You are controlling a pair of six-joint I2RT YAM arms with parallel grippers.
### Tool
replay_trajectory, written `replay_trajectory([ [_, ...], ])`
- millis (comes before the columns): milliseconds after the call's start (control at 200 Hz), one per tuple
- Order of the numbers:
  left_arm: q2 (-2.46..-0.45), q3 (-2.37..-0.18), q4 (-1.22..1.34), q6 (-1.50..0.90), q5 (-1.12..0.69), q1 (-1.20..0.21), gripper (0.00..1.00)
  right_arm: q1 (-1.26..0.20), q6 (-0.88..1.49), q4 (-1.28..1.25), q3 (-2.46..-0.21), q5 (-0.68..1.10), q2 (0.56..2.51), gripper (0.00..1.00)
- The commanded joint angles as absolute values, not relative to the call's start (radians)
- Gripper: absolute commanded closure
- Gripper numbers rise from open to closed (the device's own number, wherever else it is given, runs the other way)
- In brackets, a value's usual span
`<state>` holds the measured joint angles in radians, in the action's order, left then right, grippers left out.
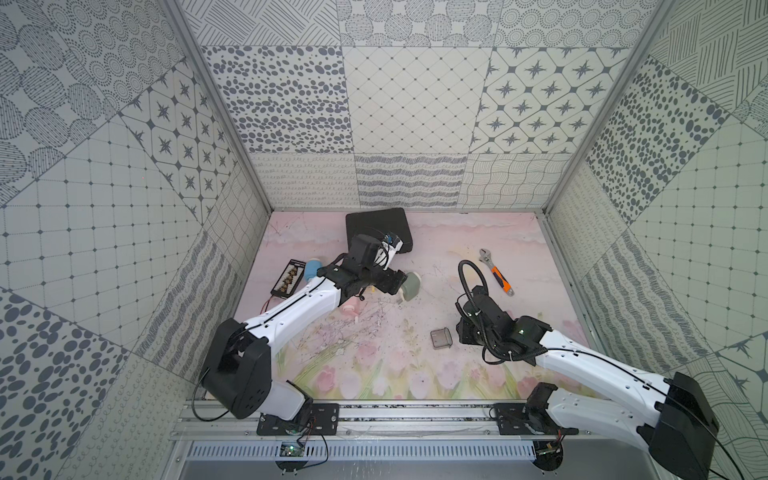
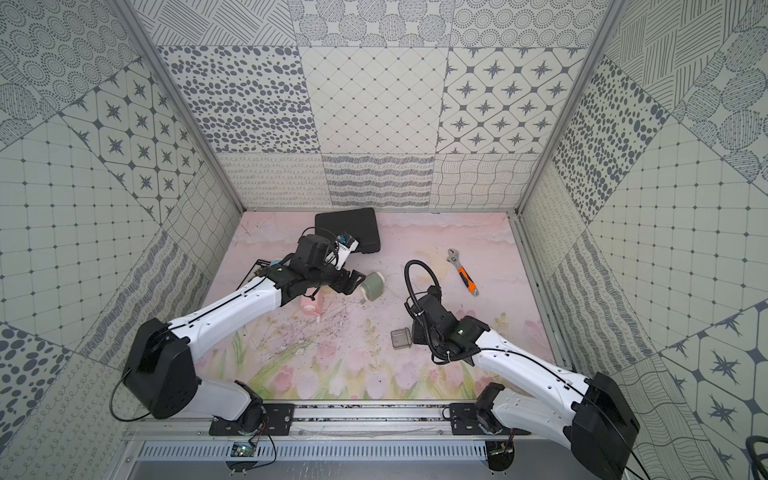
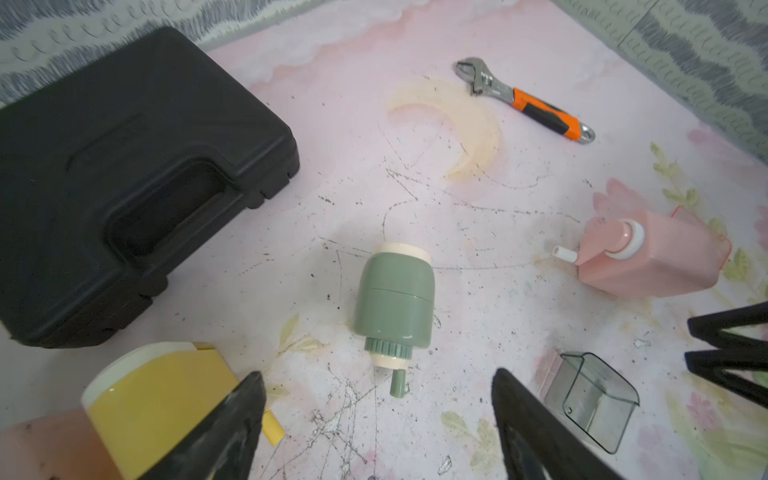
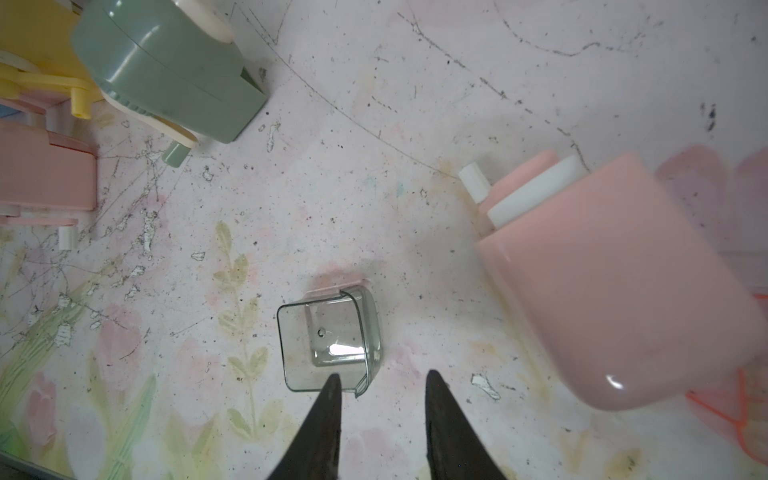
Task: Put the tray back into the pencil sharpener
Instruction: Pick up the pencil sharpener from the center of the board.
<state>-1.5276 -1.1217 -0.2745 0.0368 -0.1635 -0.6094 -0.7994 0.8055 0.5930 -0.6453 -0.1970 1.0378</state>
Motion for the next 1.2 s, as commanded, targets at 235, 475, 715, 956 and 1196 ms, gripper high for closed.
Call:
replay_trajectory([
  [235, -1.828, -1.353, -0.540, 0.069, -0.060, -0.687, 0.08, -0.787, 0.829, 0.555, -0.608, -0.203, 0.988, 0.64],
  [475, -1.922, -1.425, -0.584, 0.104, -0.047, -0.694, 0.09, -0.786, 0.836, 0.551, -0.592, -0.202, 0.964, 0.63],
  [715, -1.963, -1.446, -0.573, 0.139, -0.037, -0.696, 0.20, -0.784, 0.839, 0.542, -0.588, -0.196, 0.969, 0.63],
  [956, -1.973, -1.448, -0.554, 0.206, -0.018, -0.696, 0.42, -0.782, 0.847, 0.543, -0.597, -0.190, 0.970, 0.63],
  [1196, -1.878, -1.390, -0.518, 0.292, -0.084, -0.700, 0.59, -0.781, 0.857, 0.589, -0.630, -0.187, 0.963, 0.64],
])
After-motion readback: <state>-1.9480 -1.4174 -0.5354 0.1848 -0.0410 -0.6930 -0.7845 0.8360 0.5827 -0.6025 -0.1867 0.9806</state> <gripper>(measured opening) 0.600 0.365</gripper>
